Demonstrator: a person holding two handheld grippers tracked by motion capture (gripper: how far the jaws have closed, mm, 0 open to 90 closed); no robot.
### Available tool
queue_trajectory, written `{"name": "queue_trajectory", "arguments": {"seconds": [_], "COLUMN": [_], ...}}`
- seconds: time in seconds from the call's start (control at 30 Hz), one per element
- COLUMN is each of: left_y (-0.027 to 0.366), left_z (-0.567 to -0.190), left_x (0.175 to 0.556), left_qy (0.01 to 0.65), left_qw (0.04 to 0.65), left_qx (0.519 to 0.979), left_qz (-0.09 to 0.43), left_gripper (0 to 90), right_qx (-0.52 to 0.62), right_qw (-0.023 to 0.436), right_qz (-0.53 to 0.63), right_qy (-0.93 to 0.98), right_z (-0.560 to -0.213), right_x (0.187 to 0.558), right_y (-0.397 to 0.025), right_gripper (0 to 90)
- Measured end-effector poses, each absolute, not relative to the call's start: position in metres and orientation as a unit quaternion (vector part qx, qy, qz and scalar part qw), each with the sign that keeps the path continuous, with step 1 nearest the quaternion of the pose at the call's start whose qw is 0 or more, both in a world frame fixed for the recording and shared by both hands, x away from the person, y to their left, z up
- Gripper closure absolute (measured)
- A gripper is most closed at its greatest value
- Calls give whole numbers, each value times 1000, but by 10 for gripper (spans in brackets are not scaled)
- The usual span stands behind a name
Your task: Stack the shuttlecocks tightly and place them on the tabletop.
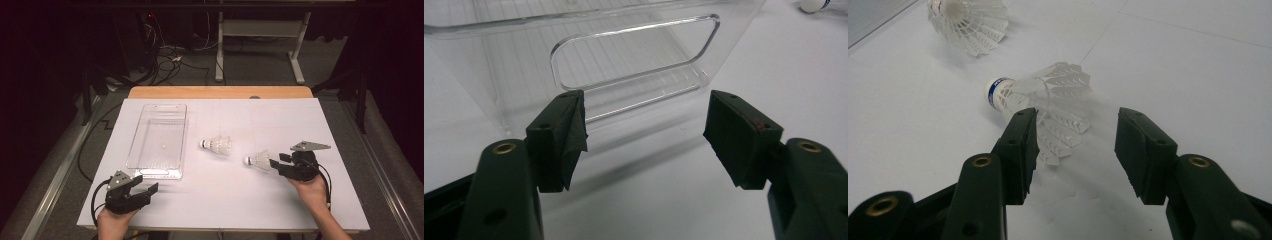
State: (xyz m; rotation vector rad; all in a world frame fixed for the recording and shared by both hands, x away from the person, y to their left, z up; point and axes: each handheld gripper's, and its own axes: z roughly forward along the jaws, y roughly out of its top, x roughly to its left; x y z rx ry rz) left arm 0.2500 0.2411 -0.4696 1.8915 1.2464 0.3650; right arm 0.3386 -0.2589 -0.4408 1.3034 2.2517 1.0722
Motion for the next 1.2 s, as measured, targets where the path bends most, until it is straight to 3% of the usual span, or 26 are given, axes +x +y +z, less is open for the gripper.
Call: {"name": "queue_trajectory", "arguments": {"seconds": [1.2], "left_y": [241], "left_z": [-469], "left_x": [249], "left_qy": [494], "left_qw": [412], "left_qx": [751], "left_qz": [147], "left_gripper": [337], "right_qx": [444], "right_qw": [156], "right_qz": [395], "right_qy": [789], "right_z": [-444], "right_x": [303], "right_y": [-258], "right_gripper": [556]}}
